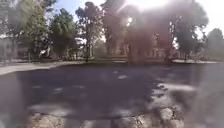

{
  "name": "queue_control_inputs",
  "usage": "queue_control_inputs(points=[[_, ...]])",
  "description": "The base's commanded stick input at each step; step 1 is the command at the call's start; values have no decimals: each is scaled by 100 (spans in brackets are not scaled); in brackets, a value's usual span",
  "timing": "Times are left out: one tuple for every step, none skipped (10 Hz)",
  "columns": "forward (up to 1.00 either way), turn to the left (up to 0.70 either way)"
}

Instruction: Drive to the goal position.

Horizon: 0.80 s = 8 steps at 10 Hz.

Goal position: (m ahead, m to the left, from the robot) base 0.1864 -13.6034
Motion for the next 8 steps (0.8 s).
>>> queue_control_inputs(points=[[70, 14], [70, 14], [70, 14], [70, 14], [70, 14], [70, 14], [70, 14], [70, 14]])
